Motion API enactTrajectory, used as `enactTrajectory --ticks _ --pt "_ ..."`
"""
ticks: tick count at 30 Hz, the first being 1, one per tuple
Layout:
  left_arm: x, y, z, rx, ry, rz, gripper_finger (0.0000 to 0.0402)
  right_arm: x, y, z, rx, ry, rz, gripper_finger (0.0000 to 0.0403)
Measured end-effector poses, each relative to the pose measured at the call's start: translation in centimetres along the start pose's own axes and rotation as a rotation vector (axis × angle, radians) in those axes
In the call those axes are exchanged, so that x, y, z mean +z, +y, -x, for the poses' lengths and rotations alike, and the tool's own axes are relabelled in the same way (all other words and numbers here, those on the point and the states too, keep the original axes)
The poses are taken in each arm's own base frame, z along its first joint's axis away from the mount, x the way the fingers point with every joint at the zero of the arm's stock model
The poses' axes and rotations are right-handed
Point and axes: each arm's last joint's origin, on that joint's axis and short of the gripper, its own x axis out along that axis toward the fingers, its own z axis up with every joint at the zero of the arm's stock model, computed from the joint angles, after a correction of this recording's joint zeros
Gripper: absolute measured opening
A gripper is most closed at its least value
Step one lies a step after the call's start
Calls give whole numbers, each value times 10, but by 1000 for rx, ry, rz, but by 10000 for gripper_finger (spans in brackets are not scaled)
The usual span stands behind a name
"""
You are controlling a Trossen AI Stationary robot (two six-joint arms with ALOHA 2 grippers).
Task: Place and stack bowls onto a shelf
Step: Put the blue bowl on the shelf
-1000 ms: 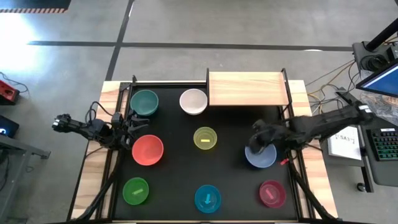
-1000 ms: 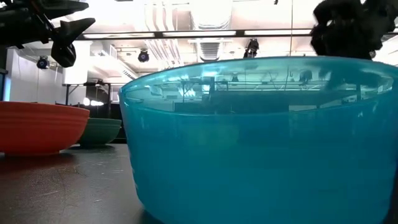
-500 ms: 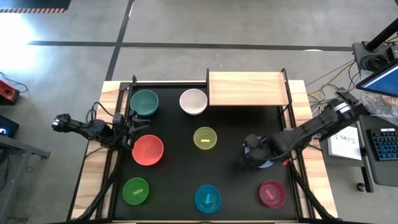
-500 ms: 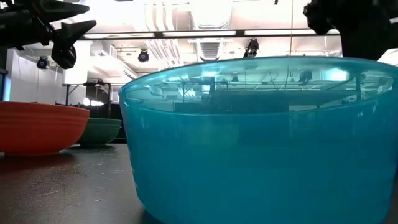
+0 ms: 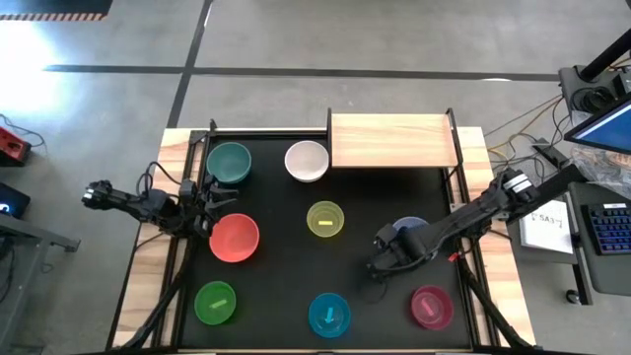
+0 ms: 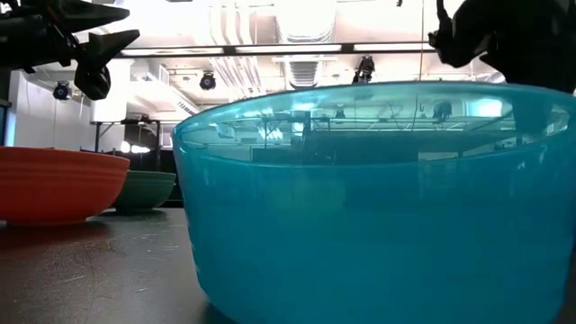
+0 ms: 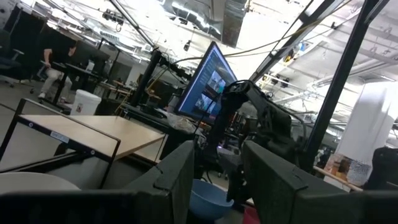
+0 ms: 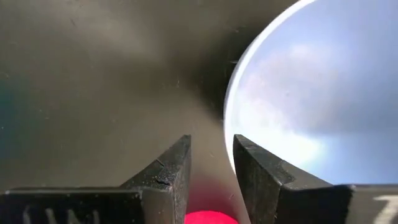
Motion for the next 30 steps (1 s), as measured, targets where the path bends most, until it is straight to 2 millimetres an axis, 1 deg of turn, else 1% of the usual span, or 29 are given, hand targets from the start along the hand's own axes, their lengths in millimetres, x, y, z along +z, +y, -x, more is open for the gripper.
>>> enactTrajectory --ticks 6,12,16,23,26,30 --pt "0 0 0 0 1 0 123 0 2 -13 -49 8 1 109" --pt "0 0 0 1 1 -1 123 -1 -4 -30 -119 20 -6 108" --pt "-1 0 0 2 5 -3 123 -2 -8 -36 -125 22 -6 90" --pt "-1 0 0 1 6 -3 123 -2 -11 -34 -100 19 16 16" --pt "-1 0 0 2 6 -3 123 -2 -9 -29 -78 20 75 10" --pt "-1 0 0 1 6 -3 123 1 0 -13 -16 4 185 9"
